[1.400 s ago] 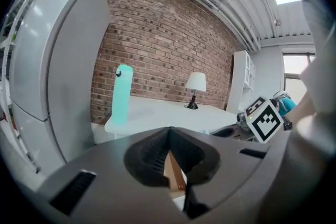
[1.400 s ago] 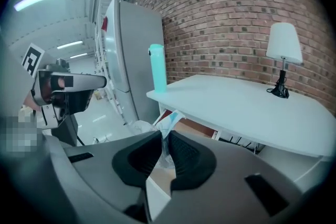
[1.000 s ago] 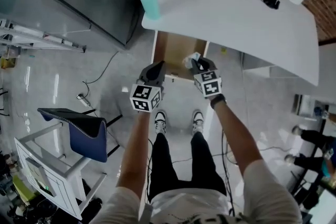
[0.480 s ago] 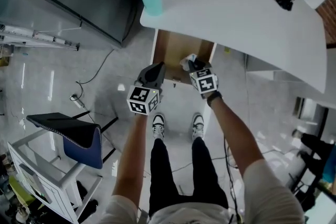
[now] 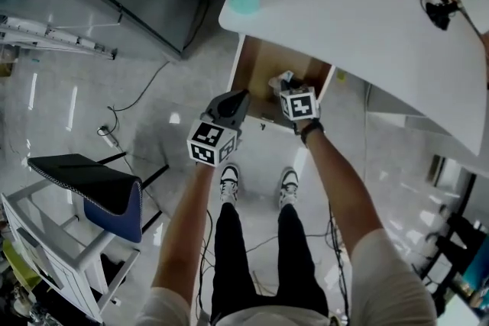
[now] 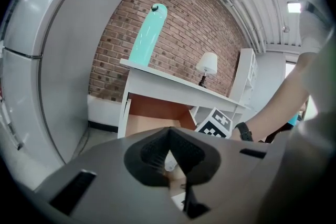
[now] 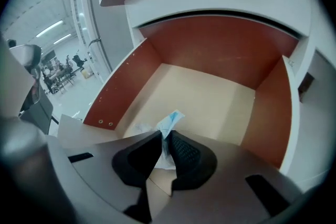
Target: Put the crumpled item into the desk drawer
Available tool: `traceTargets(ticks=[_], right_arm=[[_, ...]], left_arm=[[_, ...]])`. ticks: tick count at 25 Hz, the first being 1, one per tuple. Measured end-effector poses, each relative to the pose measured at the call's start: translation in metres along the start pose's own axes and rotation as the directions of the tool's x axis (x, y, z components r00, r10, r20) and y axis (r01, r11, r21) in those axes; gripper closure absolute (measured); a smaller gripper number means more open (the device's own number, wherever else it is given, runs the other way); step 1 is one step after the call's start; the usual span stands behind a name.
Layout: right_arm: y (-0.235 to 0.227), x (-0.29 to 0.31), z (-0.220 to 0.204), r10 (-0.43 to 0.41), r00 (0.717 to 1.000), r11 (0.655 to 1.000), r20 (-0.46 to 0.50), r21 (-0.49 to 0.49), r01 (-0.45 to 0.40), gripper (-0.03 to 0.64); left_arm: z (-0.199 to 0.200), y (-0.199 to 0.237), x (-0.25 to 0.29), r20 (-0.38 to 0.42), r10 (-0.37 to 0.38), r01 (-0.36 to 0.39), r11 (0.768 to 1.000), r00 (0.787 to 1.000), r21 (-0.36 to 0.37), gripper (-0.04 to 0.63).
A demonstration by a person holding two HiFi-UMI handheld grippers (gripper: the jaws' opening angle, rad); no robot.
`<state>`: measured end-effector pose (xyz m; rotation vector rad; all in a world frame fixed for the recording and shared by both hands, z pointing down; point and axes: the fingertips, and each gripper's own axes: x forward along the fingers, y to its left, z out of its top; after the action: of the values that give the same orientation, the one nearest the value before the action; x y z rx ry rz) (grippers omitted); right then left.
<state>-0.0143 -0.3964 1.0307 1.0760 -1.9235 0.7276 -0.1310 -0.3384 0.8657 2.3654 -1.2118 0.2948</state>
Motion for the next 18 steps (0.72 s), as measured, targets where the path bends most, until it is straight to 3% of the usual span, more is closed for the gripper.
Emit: traceTargets(ticks=[5, 9, 18], right_arm=[[0.002, 0.014, -0.009, 0.024, 0.998, 0.998, -0.051, 0.052, -0.022, 0.570], [-0.013, 0.014, -0.008, -0.013, 1.000, 1.000, -0.016, 0.020, 0.013, 0.488], [0.006, -0.036, 0.003, 0.021, 0.999, 0.998, 0.045, 0.054, -0.023, 0.479]], left_arm=[[0.005, 0.011, 0.000, 0.011, 0.008, -0.008, 1.000, 1.000, 0.000, 0.600], [0.010, 0.009, -0.002, 0.022, 0.014, -0.014, 1.000, 1.000, -0.015, 0.600], [0.029, 0.003, -0.018, 0.020, 0.041, -0.040, 0.999, 0.999, -0.036, 0.600]])
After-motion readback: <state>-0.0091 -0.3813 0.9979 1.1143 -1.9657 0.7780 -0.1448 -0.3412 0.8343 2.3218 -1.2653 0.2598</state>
